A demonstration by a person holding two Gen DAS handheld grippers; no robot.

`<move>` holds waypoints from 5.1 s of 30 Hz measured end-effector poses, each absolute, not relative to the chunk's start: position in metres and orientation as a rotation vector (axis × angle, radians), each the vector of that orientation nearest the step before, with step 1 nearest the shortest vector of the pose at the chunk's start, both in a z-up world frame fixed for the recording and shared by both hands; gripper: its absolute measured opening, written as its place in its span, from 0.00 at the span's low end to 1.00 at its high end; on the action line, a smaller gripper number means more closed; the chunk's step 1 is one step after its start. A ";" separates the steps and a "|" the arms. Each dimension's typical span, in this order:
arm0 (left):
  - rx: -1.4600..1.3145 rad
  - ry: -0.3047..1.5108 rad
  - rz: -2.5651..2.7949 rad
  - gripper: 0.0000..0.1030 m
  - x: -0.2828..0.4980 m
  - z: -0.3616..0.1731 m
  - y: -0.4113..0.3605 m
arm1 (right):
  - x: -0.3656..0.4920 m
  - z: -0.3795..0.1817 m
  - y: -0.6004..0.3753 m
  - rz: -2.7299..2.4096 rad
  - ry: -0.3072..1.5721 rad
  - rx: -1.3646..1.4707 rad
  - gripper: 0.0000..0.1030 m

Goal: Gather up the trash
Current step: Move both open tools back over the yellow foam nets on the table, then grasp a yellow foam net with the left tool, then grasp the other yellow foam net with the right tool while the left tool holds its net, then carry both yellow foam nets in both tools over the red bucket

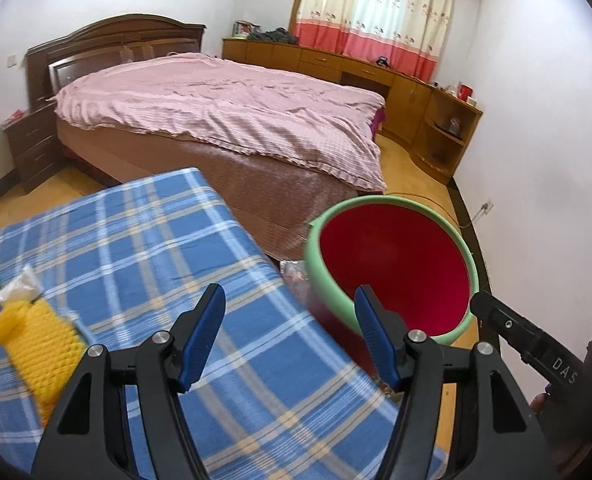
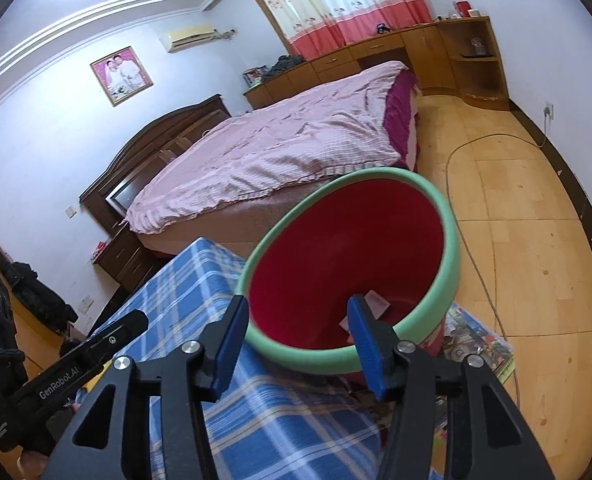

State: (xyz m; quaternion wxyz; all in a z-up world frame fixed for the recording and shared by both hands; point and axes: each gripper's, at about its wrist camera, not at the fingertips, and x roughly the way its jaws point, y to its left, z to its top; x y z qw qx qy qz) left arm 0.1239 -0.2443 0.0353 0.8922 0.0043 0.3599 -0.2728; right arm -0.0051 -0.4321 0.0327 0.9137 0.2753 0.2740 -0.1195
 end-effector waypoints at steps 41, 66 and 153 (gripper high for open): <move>-0.085 0.789 -0.211 0.65 0.169 0.014 -0.028 | 0.054 0.027 -0.286 -0.003 0.718 0.456 0.70; -0.178 0.815 -0.305 0.10 0.191 -0.015 0.000 | 0.082 0.014 -0.260 0.009 0.789 0.410 0.70; -0.216 0.662 -0.536 0.10 0.116 0.087 -0.096 | 0.027 0.075 -0.290 0.092 0.593 0.474 0.14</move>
